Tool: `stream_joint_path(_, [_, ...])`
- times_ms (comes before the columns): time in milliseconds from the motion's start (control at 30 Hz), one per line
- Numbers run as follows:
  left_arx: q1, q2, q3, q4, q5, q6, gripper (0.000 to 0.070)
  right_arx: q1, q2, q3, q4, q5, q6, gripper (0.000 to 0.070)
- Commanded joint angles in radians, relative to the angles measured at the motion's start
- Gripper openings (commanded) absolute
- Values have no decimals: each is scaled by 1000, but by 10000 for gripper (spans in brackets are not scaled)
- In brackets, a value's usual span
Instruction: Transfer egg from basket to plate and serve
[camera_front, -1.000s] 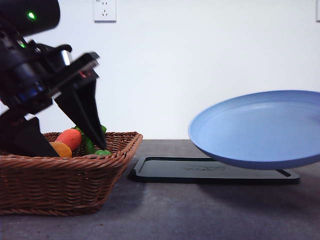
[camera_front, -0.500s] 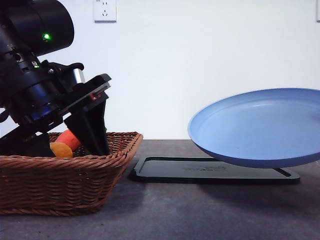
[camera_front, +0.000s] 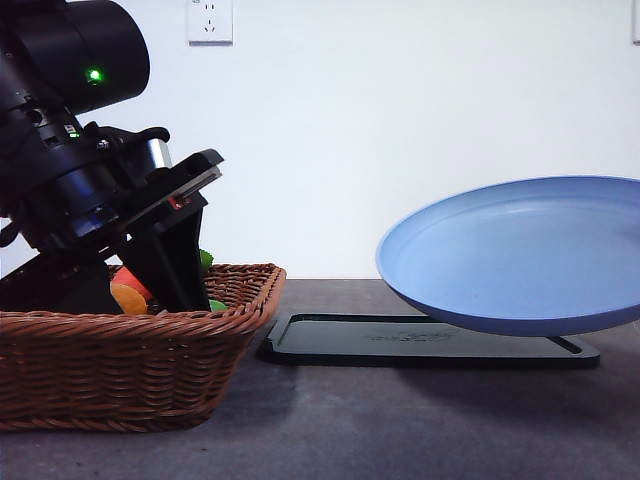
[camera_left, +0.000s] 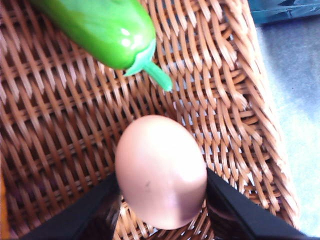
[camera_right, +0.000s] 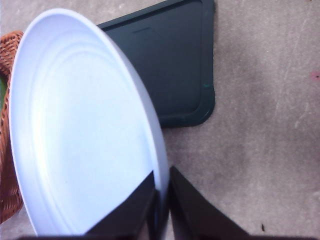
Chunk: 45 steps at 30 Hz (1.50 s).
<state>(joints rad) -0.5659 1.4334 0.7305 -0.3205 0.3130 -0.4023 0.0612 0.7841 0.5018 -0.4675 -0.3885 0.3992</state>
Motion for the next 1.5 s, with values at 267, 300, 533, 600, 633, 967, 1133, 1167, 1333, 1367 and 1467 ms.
stream_joint_path(267, [-8,18,147,-145,6,89,218,0,3,16,9,-4,12,0])
stream_joint_path(300, [-8,18,171,-170,6,100,218,0,3,16,8,-5,12,0])
stream_joint_path(533, [-25,18,344,-265,137,110,218,2,8,16,-6,-84,16,0])
stream_joint_path(600, [-44,18,384,-263,204,110,218,2,14,16,-5,-125,26,0])
stream_joint_path(633, [-56,18,402,-262,222,110,219,2,17,16,-5,-143,33,0])
stream_joint_path(967, [-253,28,447,-170,95,184,218,55,85,16,-5,-222,47,0])
stream_joint_path(1133, [-325,61,447,-179,-52,242,221,103,106,16,-5,-222,48,0])
stream_joint_path(1167, [-334,70,447,-181,-69,251,221,111,108,16,-5,-222,50,0])
stream_joint_path(1333, [-356,122,447,-183,-83,261,222,139,111,16,-5,-222,62,0])
stream_joint_path(1367, [-357,133,447,-184,-83,261,223,142,111,16,-5,-222,62,0])
stream_joint_path(1467, [-359,158,447,-189,-83,260,224,147,111,16,-6,-223,65,0])
